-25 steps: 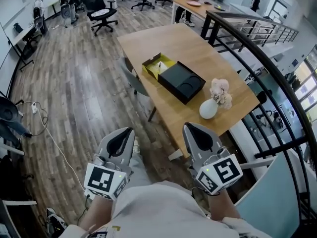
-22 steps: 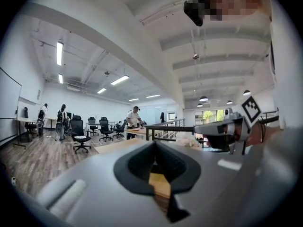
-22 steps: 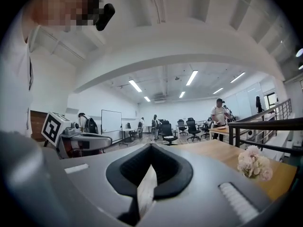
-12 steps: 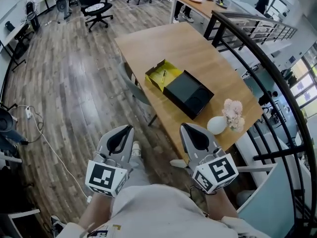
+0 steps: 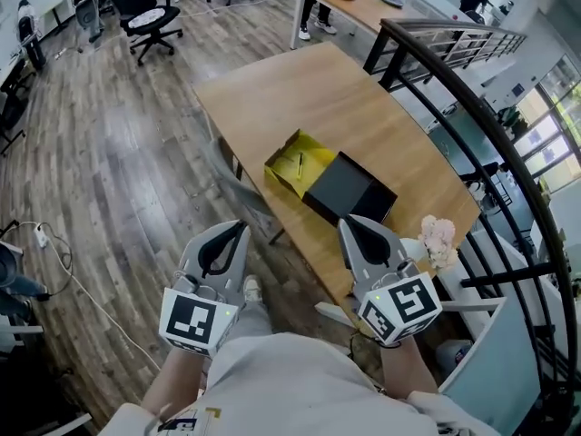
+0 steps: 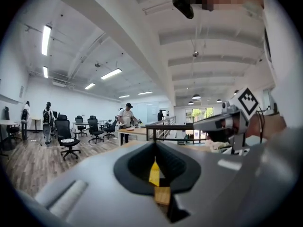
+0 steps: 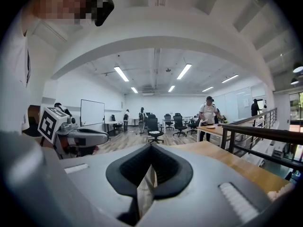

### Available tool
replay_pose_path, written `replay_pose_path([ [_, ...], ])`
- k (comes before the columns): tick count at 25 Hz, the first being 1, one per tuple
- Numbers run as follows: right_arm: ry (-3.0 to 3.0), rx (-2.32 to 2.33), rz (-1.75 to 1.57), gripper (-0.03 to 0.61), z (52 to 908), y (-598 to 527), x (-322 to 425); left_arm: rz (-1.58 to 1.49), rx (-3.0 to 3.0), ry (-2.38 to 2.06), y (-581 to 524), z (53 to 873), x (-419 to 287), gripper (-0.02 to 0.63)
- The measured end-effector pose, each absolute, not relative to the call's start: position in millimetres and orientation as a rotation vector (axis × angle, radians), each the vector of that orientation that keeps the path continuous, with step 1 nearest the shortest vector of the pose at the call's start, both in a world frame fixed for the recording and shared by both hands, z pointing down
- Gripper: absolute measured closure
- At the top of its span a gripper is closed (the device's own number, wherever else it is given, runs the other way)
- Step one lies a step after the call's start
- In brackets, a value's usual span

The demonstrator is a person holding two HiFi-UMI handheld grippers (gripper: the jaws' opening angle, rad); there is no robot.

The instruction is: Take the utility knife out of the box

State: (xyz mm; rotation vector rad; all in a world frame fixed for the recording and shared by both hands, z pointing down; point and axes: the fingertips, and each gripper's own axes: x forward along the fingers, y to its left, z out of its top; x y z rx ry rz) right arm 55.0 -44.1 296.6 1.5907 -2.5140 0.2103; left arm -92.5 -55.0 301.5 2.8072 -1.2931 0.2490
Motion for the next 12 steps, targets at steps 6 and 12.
replay_pose_path([
  [6, -2.408, 1.645, 0.119, 0.578, 286, -113, 46, 0.266, 2.848, -1.192, -132, 301, -96, 0.612],
  [12, -2.398, 1.684, 0.183, 0.578, 289, -167, 43, 0.288, 2.917, -1.117, -191, 299, -91, 0.612],
])
